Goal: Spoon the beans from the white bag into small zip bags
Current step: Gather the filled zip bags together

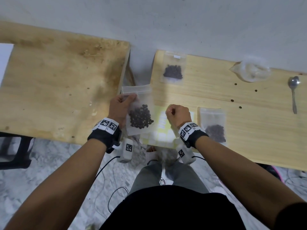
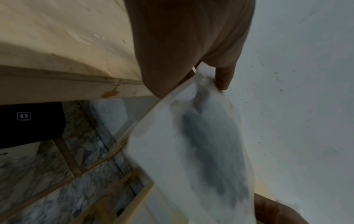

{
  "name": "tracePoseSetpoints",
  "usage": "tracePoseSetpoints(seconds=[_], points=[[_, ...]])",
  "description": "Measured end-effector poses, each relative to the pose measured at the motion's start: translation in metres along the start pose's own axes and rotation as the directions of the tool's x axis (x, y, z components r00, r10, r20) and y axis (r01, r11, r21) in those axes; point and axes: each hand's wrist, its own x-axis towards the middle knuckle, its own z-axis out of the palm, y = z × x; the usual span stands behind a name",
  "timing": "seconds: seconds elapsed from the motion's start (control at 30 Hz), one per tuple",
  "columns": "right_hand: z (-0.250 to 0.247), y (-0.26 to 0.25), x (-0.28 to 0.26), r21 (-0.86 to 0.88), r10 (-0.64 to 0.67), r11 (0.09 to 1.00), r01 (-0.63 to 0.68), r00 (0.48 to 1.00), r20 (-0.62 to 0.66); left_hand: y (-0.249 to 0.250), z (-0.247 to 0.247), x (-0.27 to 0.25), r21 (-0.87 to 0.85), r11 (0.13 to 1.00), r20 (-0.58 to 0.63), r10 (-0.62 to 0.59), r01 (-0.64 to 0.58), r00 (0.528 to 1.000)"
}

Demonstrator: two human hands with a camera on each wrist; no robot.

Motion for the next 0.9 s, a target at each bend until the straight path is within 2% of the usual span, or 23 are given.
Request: tracePoseSetpoints(seconds=[0.2,0.33,0.43,0.6,0.9], points=[[-0.028,0.001,0.004,0.122,0.015,0.992,-0.002,0.995,-0.103,0.008,0.015,0.001,0.064,0.997,0.101,0.03,-0.036,0.994],[-0.059,-0.013,0.008,0.231,-0.069,0.964,0.135,0.96,-0.273,0.017,0.036,-0.001,0.062,0.997,0.152,0.04,-0.05,0.988],[-0.08,-0.028,0.007,0.262,-0.171,0.929,0.261,0.932,-0.321,0.027,0.056,-0.005,0.057,0.995,0.213,0.07,-0.084,0.975],[-0.104,-0.042,0.003,0.09,-0.312,0.931,0.353,0.9,-0.305,0.042,0.091,-0.008,0.015,0.993,0.317,0.105,-0.116,0.943],[-0.135,-0.031,-0.001,-0.034,-0.33,0.939,0.343,0.867,-0.373,0.056,0.129,-0.019,-0.055,0.99,0.4,0.144,-0.133,0.905]])
